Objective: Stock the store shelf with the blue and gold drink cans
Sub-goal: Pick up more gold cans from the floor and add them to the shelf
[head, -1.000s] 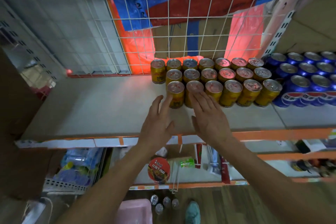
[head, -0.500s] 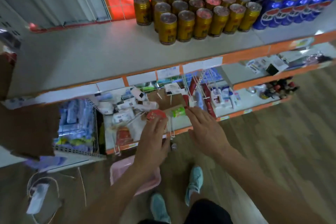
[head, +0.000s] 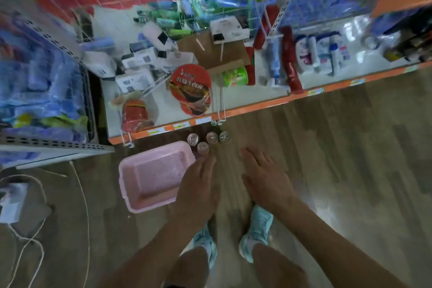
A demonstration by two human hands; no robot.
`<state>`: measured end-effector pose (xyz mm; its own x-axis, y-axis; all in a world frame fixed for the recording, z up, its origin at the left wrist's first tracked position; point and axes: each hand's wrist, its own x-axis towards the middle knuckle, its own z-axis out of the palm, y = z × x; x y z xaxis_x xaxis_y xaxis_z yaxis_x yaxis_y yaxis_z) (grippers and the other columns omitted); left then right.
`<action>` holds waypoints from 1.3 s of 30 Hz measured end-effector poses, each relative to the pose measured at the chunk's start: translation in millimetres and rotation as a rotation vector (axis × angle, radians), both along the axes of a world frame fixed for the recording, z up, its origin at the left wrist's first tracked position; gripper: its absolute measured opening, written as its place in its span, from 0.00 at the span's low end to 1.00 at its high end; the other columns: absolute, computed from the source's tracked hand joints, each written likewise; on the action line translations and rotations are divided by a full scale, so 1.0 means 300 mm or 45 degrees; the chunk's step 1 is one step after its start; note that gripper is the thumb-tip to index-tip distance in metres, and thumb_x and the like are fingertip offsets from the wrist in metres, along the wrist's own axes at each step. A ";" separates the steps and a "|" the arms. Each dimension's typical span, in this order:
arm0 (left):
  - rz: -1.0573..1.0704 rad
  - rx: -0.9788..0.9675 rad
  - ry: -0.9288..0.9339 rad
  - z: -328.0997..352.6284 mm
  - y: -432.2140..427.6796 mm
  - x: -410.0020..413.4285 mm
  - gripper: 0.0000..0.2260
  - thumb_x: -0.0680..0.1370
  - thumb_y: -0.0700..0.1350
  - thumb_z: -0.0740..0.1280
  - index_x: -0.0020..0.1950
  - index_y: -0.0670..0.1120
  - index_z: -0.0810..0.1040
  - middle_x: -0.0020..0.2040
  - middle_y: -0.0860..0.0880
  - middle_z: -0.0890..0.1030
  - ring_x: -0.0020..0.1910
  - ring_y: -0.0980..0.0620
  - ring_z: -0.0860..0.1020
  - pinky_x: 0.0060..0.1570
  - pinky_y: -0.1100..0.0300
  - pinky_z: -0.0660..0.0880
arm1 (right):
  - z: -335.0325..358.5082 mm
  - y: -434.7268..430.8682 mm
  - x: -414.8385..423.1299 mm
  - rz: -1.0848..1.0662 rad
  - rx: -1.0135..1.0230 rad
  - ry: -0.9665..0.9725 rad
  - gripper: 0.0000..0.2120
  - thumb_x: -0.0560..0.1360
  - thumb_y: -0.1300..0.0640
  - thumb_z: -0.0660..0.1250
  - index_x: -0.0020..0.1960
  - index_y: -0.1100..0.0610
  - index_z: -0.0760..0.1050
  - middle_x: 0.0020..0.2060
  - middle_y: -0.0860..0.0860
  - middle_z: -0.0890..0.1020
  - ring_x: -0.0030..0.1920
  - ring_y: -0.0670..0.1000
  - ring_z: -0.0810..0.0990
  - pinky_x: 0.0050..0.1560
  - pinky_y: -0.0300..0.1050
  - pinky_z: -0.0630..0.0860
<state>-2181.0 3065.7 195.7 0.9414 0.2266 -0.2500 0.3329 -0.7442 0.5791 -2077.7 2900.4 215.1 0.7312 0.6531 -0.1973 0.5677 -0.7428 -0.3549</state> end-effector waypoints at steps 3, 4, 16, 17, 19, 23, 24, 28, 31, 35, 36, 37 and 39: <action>-0.079 0.094 -0.002 -0.303 -0.033 0.039 0.29 0.71 0.40 0.71 0.72 0.38 0.71 0.68 0.39 0.76 0.67 0.41 0.74 0.65 0.47 0.74 | -0.312 -0.037 0.031 0.006 -0.046 -0.012 0.32 0.62 0.58 0.78 0.65 0.60 0.75 0.60 0.56 0.79 0.57 0.57 0.81 0.52 0.47 0.80; -0.073 0.106 0.027 -0.409 -0.037 0.052 0.29 0.73 0.42 0.67 0.74 0.39 0.69 0.71 0.39 0.73 0.69 0.41 0.71 0.67 0.46 0.72 | -0.423 -0.051 0.043 0.007 -0.066 0.007 0.32 0.64 0.58 0.77 0.66 0.60 0.75 0.62 0.56 0.78 0.60 0.57 0.79 0.55 0.47 0.78; -0.118 0.320 0.061 -1.303 0.088 0.297 0.35 0.73 0.46 0.75 0.77 0.46 0.63 0.73 0.44 0.69 0.70 0.42 0.69 0.64 0.47 0.74 | -1.356 -0.021 0.295 0.161 -0.174 0.133 0.40 0.72 0.46 0.73 0.77 0.61 0.60 0.74 0.57 0.65 0.72 0.59 0.67 0.70 0.56 0.69; -0.135 0.345 0.055 -1.349 0.104 0.322 0.35 0.75 0.48 0.74 0.78 0.45 0.62 0.74 0.43 0.68 0.72 0.42 0.67 0.67 0.46 0.72 | -1.398 -0.004 0.318 0.165 -0.155 0.129 0.42 0.72 0.43 0.73 0.78 0.58 0.57 0.75 0.55 0.63 0.73 0.58 0.65 0.70 0.54 0.68; -0.176 0.395 0.080 -1.431 0.126 0.367 0.38 0.77 0.53 0.72 0.81 0.45 0.57 0.77 0.42 0.64 0.76 0.42 0.62 0.74 0.48 0.62 | -1.472 0.023 0.356 0.175 -0.096 0.121 0.45 0.72 0.41 0.72 0.79 0.55 0.53 0.76 0.51 0.61 0.74 0.54 0.63 0.70 0.52 0.68; -0.127 0.485 0.061 -1.523 0.136 0.409 0.38 0.76 0.55 0.72 0.80 0.46 0.58 0.74 0.44 0.69 0.72 0.44 0.68 0.71 0.50 0.65 | -1.581 0.071 0.400 0.175 -0.024 0.110 0.45 0.69 0.39 0.74 0.77 0.52 0.56 0.74 0.49 0.65 0.72 0.53 0.67 0.66 0.49 0.70; -0.125 0.513 0.042 -1.537 0.132 0.413 0.38 0.76 0.55 0.72 0.79 0.46 0.59 0.73 0.44 0.70 0.70 0.44 0.70 0.70 0.51 0.66 | -1.606 0.079 0.405 0.153 0.015 0.124 0.43 0.69 0.39 0.75 0.76 0.51 0.58 0.72 0.49 0.67 0.70 0.52 0.69 0.64 0.49 0.71; -0.159 0.477 0.046 -1.543 0.144 0.427 0.37 0.75 0.57 0.72 0.78 0.47 0.59 0.71 0.46 0.71 0.67 0.46 0.73 0.64 0.53 0.70 | -1.674 0.097 0.400 -0.062 0.229 0.340 0.40 0.67 0.44 0.78 0.72 0.46 0.60 0.66 0.47 0.74 0.62 0.50 0.76 0.57 0.49 0.76; -0.135 0.366 0.089 -1.514 0.156 0.433 0.36 0.74 0.56 0.75 0.76 0.50 0.61 0.71 0.48 0.72 0.65 0.48 0.75 0.61 0.52 0.73 | -1.677 0.104 0.395 -0.133 0.355 0.461 0.37 0.66 0.48 0.80 0.68 0.46 0.64 0.60 0.46 0.77 0.57 0.48 0.77 0.52 0.44 0.74; -0.064 0.176 0.074 -1.462 0.161 0.443 0.39 0.70 0.55 0.78 0.74 0.54 0.59 0.69 0.49 0.74 0.65 0.48 0.76 0.60 0.52 0.74 | -1.598 0.105 0.425 -0.111 0.410 0.448 0.36 0.65 0.50 0.81 0.67 0.50 0.67 0.56 0.44 0.78 0.54 0.46 0.78 0.54 0.44 0.76; -0.032 0.119 0.047 -1.442 0.159 0.448 0.39 0.68 0.55 0.79 0.72 0.56 0.59 0.67 0.51 0.76 0.63 0.49 0.77 0.57 0.53 0.75 | -1.561 0.098 0.436 -0.132 0.433 0.451 0.35 0.65 0.50 0.81 0.66 0.50 0.67 0.54 0.43 0.78 0.53 0.44 0.78 0.53 0.43 0.76; -0.003 0.065 0.013 -1.420 0.156 0.451 0.38 0.67 0.55 0.80 0.70 0.57 0.60 0.63 0.52 0.77 0.60 0.50 0.77 0.54 0.55 0.75 | -1.523 0.087 0.447 -0.151 0.455 0.460 0.35 0.65 0.50 0.81 0.65 0.49 0.67 0.53 0.42 0.79 0.51 0.43 0.79 0.51 0.42 0.78; 0.043 -0.043 -0.065 -1.367 0.141 0.453 0.37 0.66 0.56 0.80 0.67 0.58 0.62 0.59 0.55 0.76 0.56 0.53 0.77 0.50 0.57 0.75 | -1.439 0.057 0.465 -0.175 0.485 0.491 0.33 0.65 0.49 0.81 0.62 0.48 0.66 0.49 0.40 0.79 0.47 0.41 0.80 0.45 0.38 0.78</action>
<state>-2045.2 3108.1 -214.3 0.9450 0.2507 -0.2099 0.3269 -0.7127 0.6206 -1938.2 2917.6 -216.5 0.7362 0.6343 -0.2357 0.2508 -0.5794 -0.7755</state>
